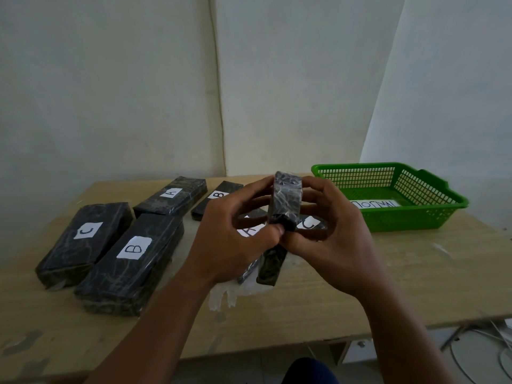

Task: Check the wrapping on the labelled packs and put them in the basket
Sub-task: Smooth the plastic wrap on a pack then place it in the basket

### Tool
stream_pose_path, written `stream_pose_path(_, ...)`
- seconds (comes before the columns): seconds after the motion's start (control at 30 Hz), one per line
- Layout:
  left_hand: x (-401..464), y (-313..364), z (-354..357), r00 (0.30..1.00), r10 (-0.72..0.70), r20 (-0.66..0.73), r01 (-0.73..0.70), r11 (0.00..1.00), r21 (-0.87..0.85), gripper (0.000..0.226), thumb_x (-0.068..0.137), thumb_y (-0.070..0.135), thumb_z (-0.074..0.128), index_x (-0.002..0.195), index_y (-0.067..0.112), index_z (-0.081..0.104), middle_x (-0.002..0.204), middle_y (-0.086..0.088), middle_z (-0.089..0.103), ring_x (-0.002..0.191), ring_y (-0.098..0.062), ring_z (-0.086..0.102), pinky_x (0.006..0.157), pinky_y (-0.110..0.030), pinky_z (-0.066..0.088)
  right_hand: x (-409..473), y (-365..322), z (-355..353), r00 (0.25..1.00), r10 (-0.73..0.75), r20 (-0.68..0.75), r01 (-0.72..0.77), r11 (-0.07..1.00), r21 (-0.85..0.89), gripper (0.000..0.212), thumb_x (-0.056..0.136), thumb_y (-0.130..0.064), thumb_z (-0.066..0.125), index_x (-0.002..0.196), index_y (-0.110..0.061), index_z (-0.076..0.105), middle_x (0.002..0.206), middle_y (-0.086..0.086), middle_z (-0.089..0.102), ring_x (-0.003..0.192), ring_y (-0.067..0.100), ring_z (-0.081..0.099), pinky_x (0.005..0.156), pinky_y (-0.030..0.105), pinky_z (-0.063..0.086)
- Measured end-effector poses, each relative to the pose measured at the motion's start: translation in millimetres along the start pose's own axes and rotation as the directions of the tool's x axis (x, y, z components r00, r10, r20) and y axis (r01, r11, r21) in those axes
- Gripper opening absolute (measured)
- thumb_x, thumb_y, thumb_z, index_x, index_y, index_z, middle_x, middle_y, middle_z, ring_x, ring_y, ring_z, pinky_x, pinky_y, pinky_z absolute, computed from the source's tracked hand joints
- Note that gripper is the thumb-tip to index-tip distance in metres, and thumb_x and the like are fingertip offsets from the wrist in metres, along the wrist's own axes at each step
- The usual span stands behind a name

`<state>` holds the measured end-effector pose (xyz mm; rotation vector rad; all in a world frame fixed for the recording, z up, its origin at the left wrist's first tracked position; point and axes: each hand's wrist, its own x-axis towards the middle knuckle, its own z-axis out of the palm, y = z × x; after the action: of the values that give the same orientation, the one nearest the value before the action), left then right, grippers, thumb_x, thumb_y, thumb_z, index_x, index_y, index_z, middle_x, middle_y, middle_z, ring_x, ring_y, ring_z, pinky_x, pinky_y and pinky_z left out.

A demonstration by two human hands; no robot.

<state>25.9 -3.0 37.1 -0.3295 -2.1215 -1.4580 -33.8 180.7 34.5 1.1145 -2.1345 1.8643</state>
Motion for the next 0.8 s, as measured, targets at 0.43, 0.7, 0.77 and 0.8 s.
stream_pose_path(0.43, 13, 4, 5, 0.943, -0.318, -0.096, 0.305, 0.943, -0.129, 0.025, 0.098, 0.043, 0.068, 0.117, 0.031, 0.078, 0.106, 0.010, 0.081, 0.103, -0.007, 0.076, 0.093, -0.041, 0.063, -3, 15, 12, 0.972, 0.204, 0.117, -0.205, 0.979, -0.006, 0.077, 0.089, -0.024, 0.082, 0.151, -0.049, 0.044, 0.121, -0.011, 0.074, 0.109, 0.005, 0.073, 0.088, 0.026, 0.062)
stream_pose_path(0.7, -2, -10, 6, 0.854, -0.470, 0.222, 0.493, 0.868, -0.059, 0.060, 0.086, 0.034, 0.082, 0.142, 0.042, 0.060, 0.124, 0.010, 0.075, 0.110, -0.017, 0.075, 0.084, -0.043, 0.066, 17, 21, 6, 0.851, 0.519, -0.082, -0.466, 0.818, 0.339, 0.060, 0.079, -0.049, 0.079, 0.128, -0.016, 0.065, 0.100, -0.001, 0.082, 0.097, 0.021, 0.080, 0.078, 0.035, 0.060)
stream_pose_path(0.77, 2, -6, 7, 0.868, -0.484, 0.111, 0.496, 0.856, -0.148, 0.047, 0.093, 0.024, 0.074, 0.138, 0.035, 0.065, 0.116, 0.003, 0.079, 0.100, -0.017, 0.079, 0.073, -0.038, 0.066, 13, 22, 5, 0.865, 0.501, 0.042, -0.485, 0.810, 0.331, 0.072, 0.076, -0.050, 0.082, 0.137, -0.019, 0.063, 0.113, 0.003, 0.080, 0.105, 0.025, 0.078, 0.086, 0.041, 0.060)
stream_pose_path(0.8, 5, -4, 8, 0.866, -0.496, 0.059, 0.498, 0.846, -0.189, 0.042, 0.094, 0.025, 0.072, 0.136, 0.032, 0.067, 0.113, 0.001, 0.079, 0.096, -0.017, 0.080, 0.068, -0.034, 0.065, 10, 22, 6, 0.862, 0.493, 0.116, -0.502, 0.802, 0.323, 0.076, 0.076, -0.048, 0.087, 0.142, -0.021, 0.060, 0.118, 0.005, 0.079, 0.108, 0.026, 0.077, 0.090, 0.044, 0.061)
